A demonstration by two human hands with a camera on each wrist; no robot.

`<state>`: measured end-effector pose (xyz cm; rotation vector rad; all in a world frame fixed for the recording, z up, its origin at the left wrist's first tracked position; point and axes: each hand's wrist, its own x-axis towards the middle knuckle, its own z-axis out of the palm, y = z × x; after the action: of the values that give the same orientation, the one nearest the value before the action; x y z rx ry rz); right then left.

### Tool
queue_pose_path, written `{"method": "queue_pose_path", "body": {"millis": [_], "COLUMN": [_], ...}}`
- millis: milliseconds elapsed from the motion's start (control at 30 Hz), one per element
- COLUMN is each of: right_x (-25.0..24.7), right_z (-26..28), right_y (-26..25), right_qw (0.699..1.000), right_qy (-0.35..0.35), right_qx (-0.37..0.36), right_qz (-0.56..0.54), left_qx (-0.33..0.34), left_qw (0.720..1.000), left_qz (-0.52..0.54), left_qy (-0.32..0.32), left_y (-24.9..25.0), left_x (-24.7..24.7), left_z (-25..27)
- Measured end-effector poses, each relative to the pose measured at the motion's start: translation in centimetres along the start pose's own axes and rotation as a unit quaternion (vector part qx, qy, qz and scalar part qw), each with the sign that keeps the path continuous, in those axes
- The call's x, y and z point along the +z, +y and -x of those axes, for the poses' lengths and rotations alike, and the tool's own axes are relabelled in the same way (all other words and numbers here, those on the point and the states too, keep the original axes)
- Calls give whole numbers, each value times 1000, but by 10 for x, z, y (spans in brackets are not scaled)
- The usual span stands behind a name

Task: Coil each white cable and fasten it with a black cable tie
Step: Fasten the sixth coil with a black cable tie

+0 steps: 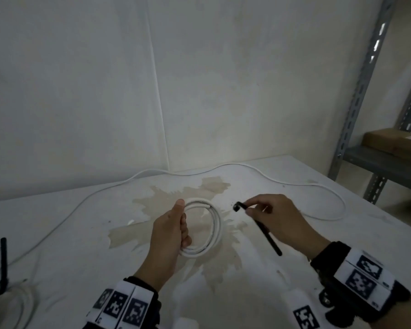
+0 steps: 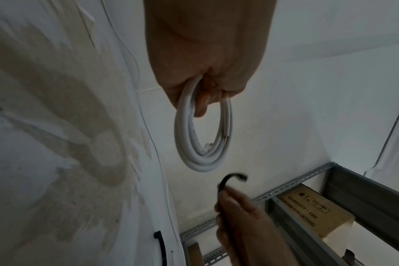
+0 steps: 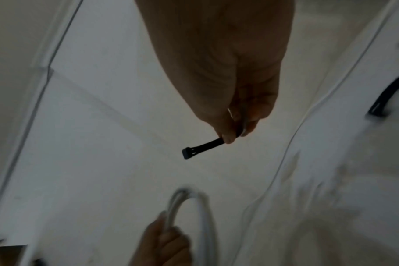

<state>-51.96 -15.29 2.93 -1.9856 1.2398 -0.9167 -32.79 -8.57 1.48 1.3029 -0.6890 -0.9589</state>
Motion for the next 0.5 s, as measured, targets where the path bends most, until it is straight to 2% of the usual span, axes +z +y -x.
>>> {"method": "queue_pose_path", "body": {"millis": [133,267,500], "right_x": [35,61,92], "right_z": [10,9,6], "right_y": [-38,-57,-73], "right_qw": [995,990,980], "right_qy": [-65,-61,-30], "right_qx": [-6,49,74], "right_qz": [-82,-120,-184], "left_qx": [26,75,131], "left_qw": [999,995,987], "left_qz": [3,-16,-26], "left_qy": [26,62,86], "left_y": [1,1,1], "left_x": [-9,-20,-32], "left_z": [1,4,10]}}
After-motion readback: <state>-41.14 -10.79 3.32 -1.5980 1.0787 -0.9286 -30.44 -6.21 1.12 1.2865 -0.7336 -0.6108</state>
